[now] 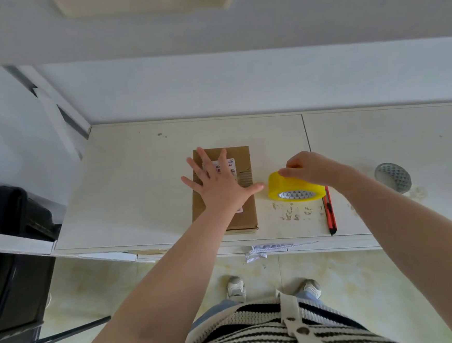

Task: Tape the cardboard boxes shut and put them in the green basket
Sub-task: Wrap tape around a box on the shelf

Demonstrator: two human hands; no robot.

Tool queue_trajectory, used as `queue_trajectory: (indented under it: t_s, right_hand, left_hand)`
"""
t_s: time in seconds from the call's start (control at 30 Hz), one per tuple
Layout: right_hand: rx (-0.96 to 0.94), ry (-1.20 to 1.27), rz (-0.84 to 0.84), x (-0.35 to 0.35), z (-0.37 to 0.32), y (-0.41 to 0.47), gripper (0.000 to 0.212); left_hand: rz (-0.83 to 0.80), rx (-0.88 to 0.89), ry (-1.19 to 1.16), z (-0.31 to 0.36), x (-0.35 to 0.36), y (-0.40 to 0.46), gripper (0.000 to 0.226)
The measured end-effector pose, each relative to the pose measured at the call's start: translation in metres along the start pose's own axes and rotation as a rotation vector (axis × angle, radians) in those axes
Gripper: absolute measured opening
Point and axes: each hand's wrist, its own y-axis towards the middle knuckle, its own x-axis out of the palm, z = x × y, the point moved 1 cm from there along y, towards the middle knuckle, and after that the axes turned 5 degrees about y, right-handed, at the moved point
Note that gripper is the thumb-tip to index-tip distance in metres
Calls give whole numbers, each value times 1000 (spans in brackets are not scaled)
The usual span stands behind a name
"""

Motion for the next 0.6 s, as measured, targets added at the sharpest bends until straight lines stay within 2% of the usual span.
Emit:
queue_trajectory:
  t_s: [0.1, 0.2, 0.33, 0.4, 0.47, 0.53, 0.6]
  right_hand:
    - [3, -4, 75, 4, -4, -3, 50]
    - [41, -4, 82, 11, -12, -5, 58]
    - [49, -59, 98, 10, -34, -10, 56]
    - [12, -130, 145, -7, -49, -14, 58]
    - [-25, -189, 198, -32, -68, -20, 62]
    - [-47, -266, 216, -50, -90, -23, 64]
    - [-54, -383, 204, -53, -109, -23, 64]
  left_hand:
    - [-25, -16, -4, -7, 0, 0, 131]
    - [-15, -13, -53, -11, -4, 0, 126]
    - [1, -24, -180, -15, -14, 0, 118]
    - [-11, -9, -409, -20, -18, 1, 117]
    - [-59, 6, -793, -24, -21, 1, 117]
    - [-164, 9, -1157, -25, -21, -2, 118]
    - [-297, 2, -1359, -24, -19, -7, 116]
